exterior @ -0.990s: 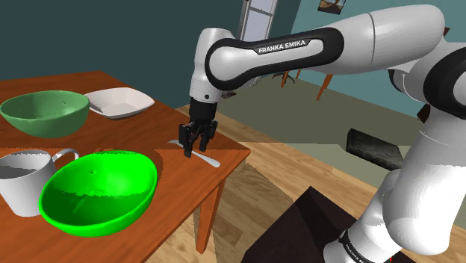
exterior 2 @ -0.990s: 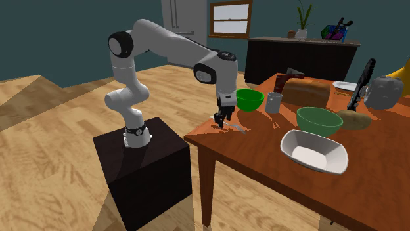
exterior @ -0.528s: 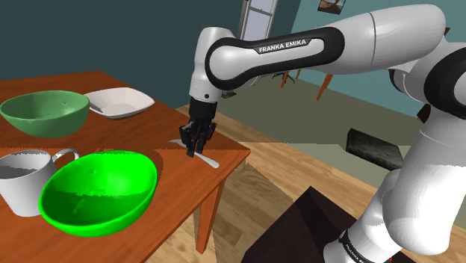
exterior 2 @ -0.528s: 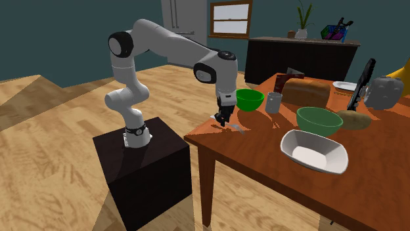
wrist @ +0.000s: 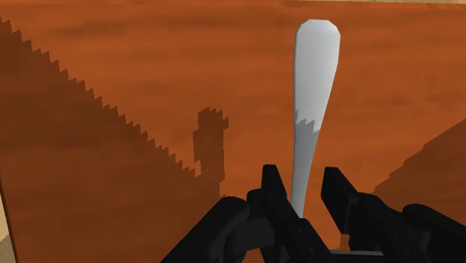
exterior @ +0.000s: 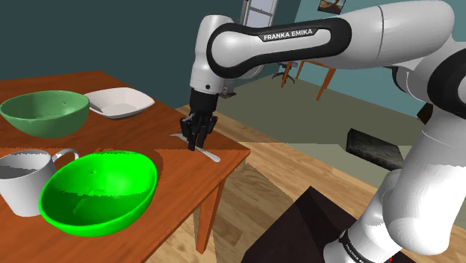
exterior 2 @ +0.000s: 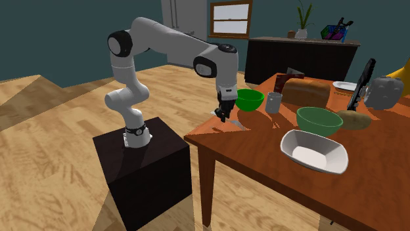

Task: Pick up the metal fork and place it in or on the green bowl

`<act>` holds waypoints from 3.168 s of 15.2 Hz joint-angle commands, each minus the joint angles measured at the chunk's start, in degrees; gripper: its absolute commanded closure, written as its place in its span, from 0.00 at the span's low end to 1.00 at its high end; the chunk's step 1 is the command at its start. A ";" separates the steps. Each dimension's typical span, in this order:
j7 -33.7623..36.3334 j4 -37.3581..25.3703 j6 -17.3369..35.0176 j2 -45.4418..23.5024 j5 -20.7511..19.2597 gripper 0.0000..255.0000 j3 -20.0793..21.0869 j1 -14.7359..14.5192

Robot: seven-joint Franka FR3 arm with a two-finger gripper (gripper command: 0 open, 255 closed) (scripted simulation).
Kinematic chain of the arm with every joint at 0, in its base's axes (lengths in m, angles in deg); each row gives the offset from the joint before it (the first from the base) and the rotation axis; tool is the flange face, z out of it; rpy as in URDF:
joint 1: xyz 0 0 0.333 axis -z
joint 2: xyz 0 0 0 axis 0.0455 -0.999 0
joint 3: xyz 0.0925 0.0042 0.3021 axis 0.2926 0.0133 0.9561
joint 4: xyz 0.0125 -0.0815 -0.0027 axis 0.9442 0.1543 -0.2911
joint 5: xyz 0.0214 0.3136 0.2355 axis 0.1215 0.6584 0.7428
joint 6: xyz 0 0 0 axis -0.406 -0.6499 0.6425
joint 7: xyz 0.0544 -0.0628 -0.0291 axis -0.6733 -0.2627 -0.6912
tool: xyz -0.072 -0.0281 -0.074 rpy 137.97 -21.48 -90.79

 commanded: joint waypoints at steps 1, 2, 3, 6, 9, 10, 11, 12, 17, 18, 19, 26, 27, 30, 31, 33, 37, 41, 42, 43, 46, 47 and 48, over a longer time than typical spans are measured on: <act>0.18 -1.05 -1.43 0.39 0.03 1.00 -0.01 0.06; 0.29 -1.65 -2.15 0.52 0.03 1.00 -0.02 0.08; 0.41 -2.26 -2.87 0.65 0.02 1.00 -0.02 0.09; 0.79 -4.20 -5.06 0.94 -0.01 1.00 -0.03 0.14; 1.19 -6.27 -7.27 1.12 -0.05 1.00 -0.04 0.17; 1.32 -6.99 -8.02 1.16 -0.07 1.00 -0.04 0.18; 1.46 -7.72 -8.76 1.18 -0.09 1.00 -0.04 0.18; 1.61 -8.48 -9.51 1.19 -0.12 1.00 -0.04 0.19; 2.37 -12.52 -13.31 1.01 -0.27 1.00 -0.03 0.18; 2.53 -13.38 -14.08 0.93 -0.31 1.00 -0.02 0.17; 2.69 -14.27 -14.86 0.84 -0.35 1.00 -0.01 0.16; 3.96 -21.09 -20.46 -0.29 -0.71 1.00 0.07 0.01; 4.05 -21.59 -20.85 -0.40 -0.74 1.00 0.08 -0.01; 8.11 -23.14 -19.95 -2.07 -1.40 1.00 1.76 -2.58; 9.48 -23.83 -19.70 -2.76 -1.69 1.00 2.30 -3.48; 12.22 -25.49 -19.30 -4.35 -2.39 1.00 3.32 -5.36; 17.75 -30.07 -18.98 -8.40 -4.29 1.00 5.11 -9.52; 23.20 -36.75 -19.58 -13.75 -6.83 1.00 6.43 -14.38; 24.53 -38.86 -19.93 -15.33 -7.56 1.00 6.67 -15.74; 25.84 -41.19 -20.40 -17.03 -8.34 1.00 6.88 -17.17; 29.49 -49.80 -22.63 -22.91 -10.81 1.00 7.10 -21.94; 29.30 -48.03 -21.47 -22.32 -10.58 1.00 7.09 -21.61; 29.11 -46.37 -20.36 -21.79 -10.38 1.00 7.10 -21.30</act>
